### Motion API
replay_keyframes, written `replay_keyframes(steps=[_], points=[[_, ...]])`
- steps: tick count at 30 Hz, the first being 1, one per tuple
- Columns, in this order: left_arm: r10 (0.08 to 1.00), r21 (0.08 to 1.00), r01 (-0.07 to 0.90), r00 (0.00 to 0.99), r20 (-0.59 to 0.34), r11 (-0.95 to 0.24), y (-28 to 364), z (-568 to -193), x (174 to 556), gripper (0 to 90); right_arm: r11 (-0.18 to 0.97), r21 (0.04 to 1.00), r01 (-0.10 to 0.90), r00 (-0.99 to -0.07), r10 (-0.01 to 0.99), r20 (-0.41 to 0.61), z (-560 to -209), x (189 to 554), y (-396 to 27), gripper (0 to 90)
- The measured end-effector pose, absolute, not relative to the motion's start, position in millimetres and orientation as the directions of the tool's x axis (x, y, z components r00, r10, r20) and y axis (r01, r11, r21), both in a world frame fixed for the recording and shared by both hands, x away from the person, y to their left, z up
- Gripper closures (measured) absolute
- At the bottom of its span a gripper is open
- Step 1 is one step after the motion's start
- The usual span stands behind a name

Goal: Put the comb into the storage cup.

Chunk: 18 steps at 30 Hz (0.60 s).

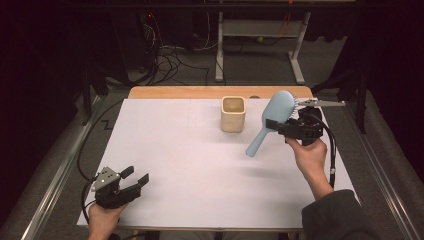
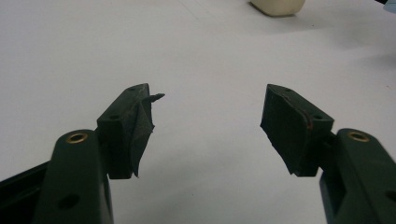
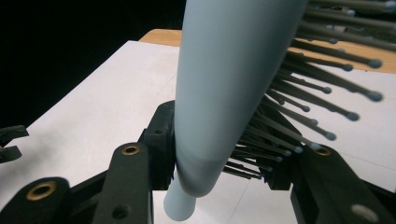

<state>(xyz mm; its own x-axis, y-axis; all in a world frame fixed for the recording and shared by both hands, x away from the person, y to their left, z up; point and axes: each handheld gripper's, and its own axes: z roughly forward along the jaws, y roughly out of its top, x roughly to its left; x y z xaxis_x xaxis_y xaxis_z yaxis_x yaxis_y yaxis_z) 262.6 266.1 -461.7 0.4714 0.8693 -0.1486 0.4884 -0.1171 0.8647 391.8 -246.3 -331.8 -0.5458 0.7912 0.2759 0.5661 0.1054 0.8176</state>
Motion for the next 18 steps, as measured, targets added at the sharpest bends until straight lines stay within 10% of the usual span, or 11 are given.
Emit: replay_keyframes(steps=[18], points=[[0.870, 0.864, 0.491, 0.468, -0.154, -0.111, 267.2, -461.9, 263.3, 34.5, 0.099, 0.817, 0.568, -0.538, 0.796, 0.277, -326.8, 402.6, -240.4, 55.9]])
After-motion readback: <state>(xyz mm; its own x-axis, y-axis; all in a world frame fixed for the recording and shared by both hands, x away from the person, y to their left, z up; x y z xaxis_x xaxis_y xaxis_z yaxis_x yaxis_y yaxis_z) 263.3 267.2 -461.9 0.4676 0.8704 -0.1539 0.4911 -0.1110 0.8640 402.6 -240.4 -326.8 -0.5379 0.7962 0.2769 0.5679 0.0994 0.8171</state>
